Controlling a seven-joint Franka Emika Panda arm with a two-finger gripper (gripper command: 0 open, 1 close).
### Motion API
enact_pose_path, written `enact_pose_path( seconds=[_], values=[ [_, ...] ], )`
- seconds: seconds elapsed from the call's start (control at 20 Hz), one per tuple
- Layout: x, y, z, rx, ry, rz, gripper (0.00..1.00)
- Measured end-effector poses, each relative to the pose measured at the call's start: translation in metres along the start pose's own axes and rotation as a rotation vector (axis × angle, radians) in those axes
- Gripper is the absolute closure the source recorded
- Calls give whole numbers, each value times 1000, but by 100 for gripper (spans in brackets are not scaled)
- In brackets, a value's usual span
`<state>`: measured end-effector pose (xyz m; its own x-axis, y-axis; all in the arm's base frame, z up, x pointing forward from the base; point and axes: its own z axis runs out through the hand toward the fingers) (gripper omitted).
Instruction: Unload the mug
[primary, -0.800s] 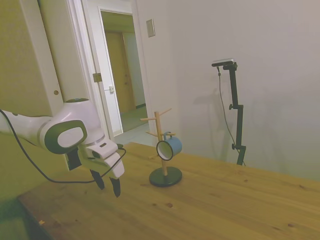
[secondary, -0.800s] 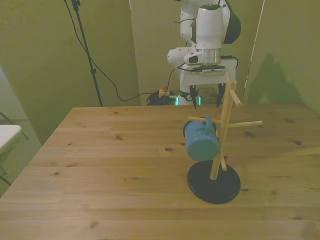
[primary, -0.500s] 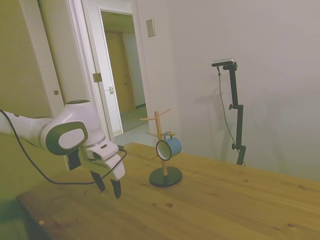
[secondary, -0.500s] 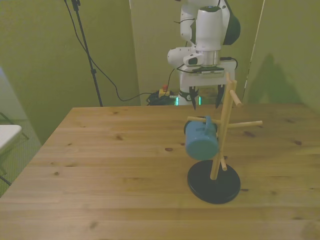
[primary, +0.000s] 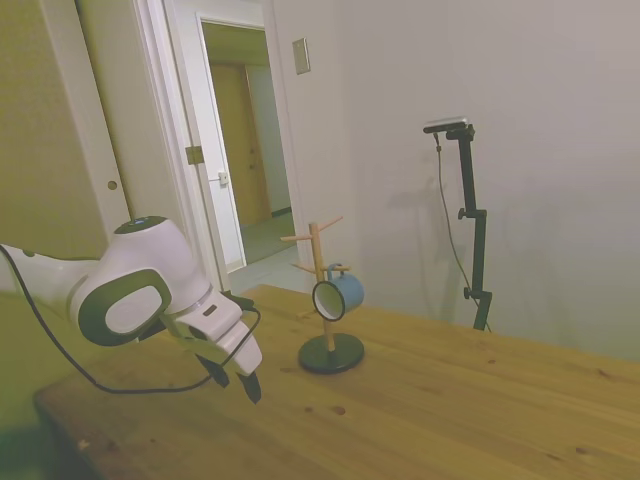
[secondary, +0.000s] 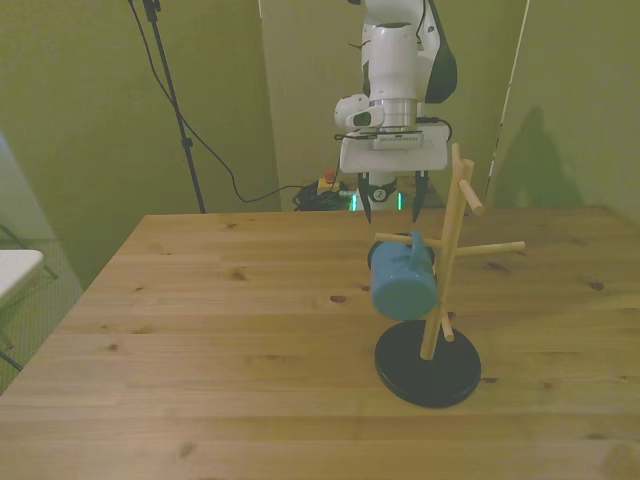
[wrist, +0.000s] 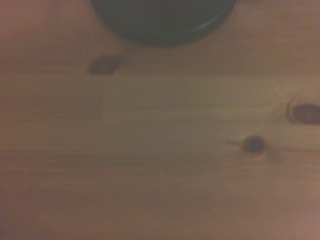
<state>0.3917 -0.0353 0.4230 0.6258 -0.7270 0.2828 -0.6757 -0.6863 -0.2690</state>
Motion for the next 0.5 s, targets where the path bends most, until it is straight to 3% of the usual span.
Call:
enact_pose_path(
  seconds=[0.5],
  values=[
    [52,-13,13,173,193,68,0]
  ],
)
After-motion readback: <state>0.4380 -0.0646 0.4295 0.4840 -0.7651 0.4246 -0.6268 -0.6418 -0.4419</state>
